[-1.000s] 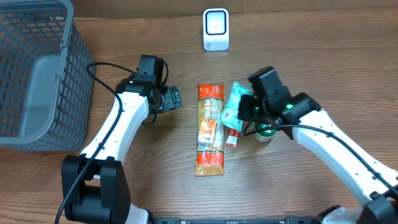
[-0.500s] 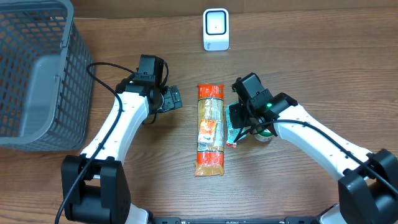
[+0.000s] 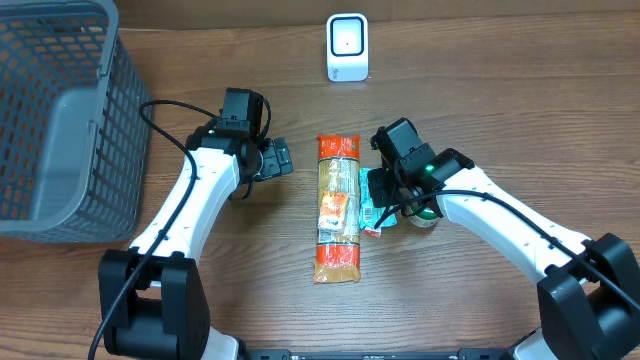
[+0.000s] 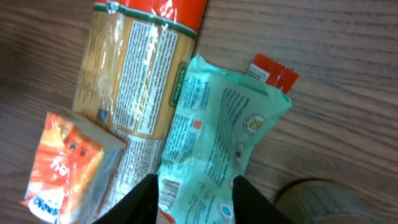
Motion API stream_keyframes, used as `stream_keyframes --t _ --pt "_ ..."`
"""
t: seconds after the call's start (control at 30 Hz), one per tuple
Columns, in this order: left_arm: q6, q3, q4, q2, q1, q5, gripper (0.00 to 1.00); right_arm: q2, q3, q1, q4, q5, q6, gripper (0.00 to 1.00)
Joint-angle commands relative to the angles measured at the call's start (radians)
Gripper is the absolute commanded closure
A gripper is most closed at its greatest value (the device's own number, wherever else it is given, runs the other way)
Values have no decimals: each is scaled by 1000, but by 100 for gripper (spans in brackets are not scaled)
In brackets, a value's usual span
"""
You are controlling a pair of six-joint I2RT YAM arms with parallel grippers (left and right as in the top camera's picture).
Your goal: Scan the item barcode
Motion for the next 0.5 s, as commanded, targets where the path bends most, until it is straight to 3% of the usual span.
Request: stream_keyframes --t 0.0,0.07,0.27,0.47 --pt "-4 9 1 -12 -1 2 0 -42 82 -10 -37 6 -3 57" --pt "-4 9 1 -12 -1 2 0 -68 119 -17 -78 6 -3 53" --pt "-4 9 1 -12 -1 2 0 -117 174 -30 -171 17 19 15" --pt "-4 9 1 -12 -1 2 0 -117 174 -30 -319 251 300 0"
